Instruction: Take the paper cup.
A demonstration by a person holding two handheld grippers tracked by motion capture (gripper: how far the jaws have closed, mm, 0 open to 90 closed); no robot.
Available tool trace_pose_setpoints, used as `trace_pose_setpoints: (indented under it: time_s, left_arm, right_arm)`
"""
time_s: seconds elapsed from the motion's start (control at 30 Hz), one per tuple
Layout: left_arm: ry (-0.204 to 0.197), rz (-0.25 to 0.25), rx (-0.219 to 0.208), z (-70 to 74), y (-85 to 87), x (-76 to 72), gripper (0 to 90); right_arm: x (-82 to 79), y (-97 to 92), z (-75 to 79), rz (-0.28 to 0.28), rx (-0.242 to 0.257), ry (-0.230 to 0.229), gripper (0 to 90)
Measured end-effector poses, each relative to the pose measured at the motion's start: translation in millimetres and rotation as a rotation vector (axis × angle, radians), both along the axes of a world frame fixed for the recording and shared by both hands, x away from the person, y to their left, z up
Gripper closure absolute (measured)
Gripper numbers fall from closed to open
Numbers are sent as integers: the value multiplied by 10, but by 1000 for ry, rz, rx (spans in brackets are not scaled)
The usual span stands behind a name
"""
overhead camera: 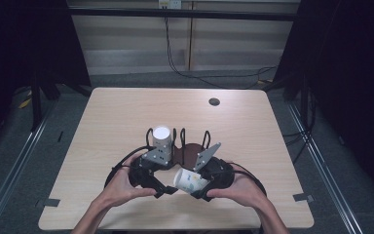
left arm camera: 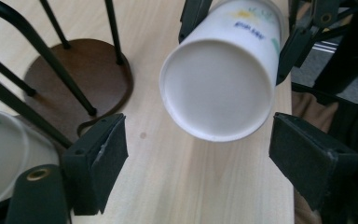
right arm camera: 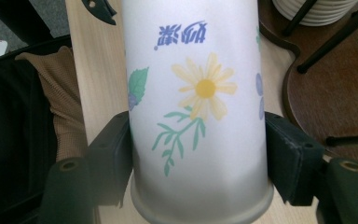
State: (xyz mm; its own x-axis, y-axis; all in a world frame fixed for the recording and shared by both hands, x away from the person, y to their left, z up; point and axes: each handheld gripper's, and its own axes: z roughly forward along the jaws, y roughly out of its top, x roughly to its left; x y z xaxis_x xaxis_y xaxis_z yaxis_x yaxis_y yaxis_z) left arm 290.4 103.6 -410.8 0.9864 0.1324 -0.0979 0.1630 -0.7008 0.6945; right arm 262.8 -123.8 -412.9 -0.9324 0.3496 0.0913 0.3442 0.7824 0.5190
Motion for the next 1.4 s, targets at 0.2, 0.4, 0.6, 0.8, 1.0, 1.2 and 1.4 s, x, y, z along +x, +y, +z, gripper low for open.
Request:
trace_pose_setpoints:
  time_s: [0.2, 0.4, 0.6, 0.8, 1.0, 1.2, 1.4]
  left_arm:
    - [-3, 3, 6, -8, 32, -3, 210]
    - [14, -38, 48, -70, 3, -13, 222]
    - [24, -66, 67, -90, -11, -31, 235]
    - [27, -81, 68, -104, -28, -26, 254]
    - [40, -94, 64, -110, -27, -22, 301]
    - [61, -104, 67, -151, -70, -28, 269]
    - [69, -106, 44, -145, -85, -41, 321]
  right_arm:
    - [76, 105, -33, 22, -36, 28, 319]
    - [105, 216, -54, 44, -81, 40, 319]
    - [57, 245, -68, 67, -102, 47, 318]
    - [48, 271, -114, 70, -106, 60, 316]
    - [39, 311, -120, 87, -85, 51, 317]
    - [28, 323, -112, 107, -73, 50, 317]
    - [23, 348, -112, 110, -68, 45, 318]
